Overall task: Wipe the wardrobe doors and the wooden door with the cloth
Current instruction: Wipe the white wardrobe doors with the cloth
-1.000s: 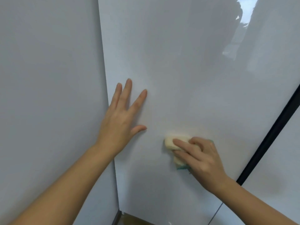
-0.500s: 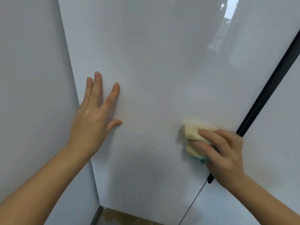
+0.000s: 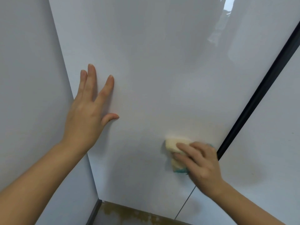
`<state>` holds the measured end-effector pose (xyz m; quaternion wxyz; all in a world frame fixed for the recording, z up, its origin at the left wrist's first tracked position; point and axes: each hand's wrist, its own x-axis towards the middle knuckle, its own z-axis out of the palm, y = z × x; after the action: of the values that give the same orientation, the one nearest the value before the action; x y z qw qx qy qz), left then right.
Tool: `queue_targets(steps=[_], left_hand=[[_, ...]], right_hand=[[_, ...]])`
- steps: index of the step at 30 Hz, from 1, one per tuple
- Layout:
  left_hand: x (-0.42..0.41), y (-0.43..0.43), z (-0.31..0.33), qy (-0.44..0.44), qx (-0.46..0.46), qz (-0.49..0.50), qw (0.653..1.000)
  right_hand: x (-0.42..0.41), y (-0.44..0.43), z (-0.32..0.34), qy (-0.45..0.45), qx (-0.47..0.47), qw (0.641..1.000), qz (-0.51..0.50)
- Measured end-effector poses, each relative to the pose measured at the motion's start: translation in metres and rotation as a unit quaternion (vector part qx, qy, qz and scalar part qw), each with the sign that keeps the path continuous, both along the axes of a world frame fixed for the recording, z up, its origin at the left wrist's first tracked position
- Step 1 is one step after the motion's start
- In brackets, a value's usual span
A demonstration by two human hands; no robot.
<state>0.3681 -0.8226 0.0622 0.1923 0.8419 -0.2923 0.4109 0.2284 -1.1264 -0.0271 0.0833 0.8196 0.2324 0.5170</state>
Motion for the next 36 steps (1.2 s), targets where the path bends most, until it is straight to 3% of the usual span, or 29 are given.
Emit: queue_targets(steps=[3,5,11,13,16,18,22,25,30,36], left_hand=[[-0.001,0.0,-0.001,0.001,-0.002,-0.001,1.0],[0.0,0.001,-0.001,-0.004,-0.004,-0.003,1.0],[0.0,0.001,-0.003,-0.007,-0.004,0.002,1.0],[0.001,0.001,-0.004,-0.009,-0.005,0.002,1.0],[0.002,0.002,-0.004,-0.011,-0.003,0.004,1.0],[0.001,0.002,-0.004,-0.01,-0.003,0.005,1.0],[0.001,0.003,-0.004,-0.008,-0.003,0.007,1.0],[0.001,0.003,-0.004,-0.007,-0.005,0.009,1.0],[0.002,0.005,-0.005,-0.011,-0.004,0.013,1.0],[0.003,0.006,-0.006,-0.005,-0.012,0.027,1.0]], right_hand=[[-0.003,0.004,-0.038,0.056,-0.079,0.995,0.021],[0.002,0.006,-0.025,0.063,-0.091,0.994,0.022],[0.032,0.035,0.055,-0.073,0.059,0.995,0.034],[0.036,0.044,0.038,-0.058,0.054,0.996,0.035],[0.033,0.048,0.004,0.014,-0.037,0.999,0.036],[0.034,0.049,0.02,0.029,-0.052,0.997,0.042],[0.047,0.063,0.095,-0.07,0.027,0.997,0.035],[0.055,0.074,0.09,-0.08,0.063,0.994,0.03],[0.049,0.076,0.038,0.037,-0.078,0.994,0.06],[0.071,0.094,0.14,-0.116,0.077,0.99,0.034]])
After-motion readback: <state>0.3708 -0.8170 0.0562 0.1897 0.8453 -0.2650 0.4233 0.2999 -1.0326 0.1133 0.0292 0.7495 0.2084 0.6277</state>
